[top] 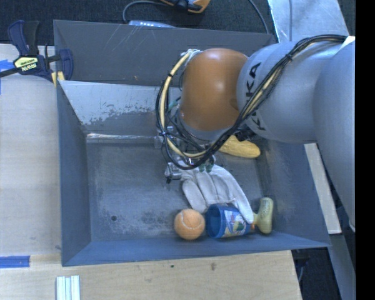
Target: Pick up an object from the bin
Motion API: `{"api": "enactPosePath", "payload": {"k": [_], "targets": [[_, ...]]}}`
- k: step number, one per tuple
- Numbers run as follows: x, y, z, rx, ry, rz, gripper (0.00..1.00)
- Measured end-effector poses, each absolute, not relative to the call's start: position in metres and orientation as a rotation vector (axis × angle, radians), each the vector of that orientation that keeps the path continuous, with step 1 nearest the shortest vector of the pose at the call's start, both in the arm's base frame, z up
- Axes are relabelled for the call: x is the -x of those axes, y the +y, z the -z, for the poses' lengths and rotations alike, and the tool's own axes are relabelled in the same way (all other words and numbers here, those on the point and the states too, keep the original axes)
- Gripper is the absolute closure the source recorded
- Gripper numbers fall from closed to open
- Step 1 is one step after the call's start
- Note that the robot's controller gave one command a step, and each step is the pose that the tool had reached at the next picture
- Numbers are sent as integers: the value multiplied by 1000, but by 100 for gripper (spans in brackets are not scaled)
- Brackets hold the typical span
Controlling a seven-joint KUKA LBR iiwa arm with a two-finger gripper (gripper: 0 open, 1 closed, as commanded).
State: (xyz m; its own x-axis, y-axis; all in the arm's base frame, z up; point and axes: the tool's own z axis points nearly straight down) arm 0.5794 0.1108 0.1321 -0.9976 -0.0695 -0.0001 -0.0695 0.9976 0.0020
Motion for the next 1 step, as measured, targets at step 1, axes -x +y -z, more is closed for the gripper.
{"api": "enactPosePath", "payload": {"k": [1], "targets": [[-568,76,-117,29,3138,1,0]]}}
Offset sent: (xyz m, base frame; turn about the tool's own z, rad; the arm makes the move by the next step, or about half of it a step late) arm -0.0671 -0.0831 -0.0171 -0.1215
